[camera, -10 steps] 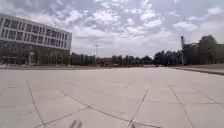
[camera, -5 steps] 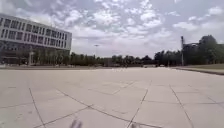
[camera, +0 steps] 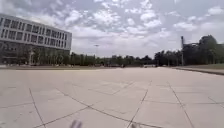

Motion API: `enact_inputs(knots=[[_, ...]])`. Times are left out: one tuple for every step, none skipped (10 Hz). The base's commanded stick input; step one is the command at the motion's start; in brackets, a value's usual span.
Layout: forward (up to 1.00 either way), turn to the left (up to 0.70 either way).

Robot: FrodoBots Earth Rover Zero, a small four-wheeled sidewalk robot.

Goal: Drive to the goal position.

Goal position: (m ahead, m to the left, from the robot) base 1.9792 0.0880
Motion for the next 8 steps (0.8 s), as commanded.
enact_inputs(knots=[[0.90,0.04],[0.90,0.04],[0.90,0.04],[0.94,0.04],[0.99,0.04],[0.53,0.03],[0.08,0.02],[0.08,0.02]])
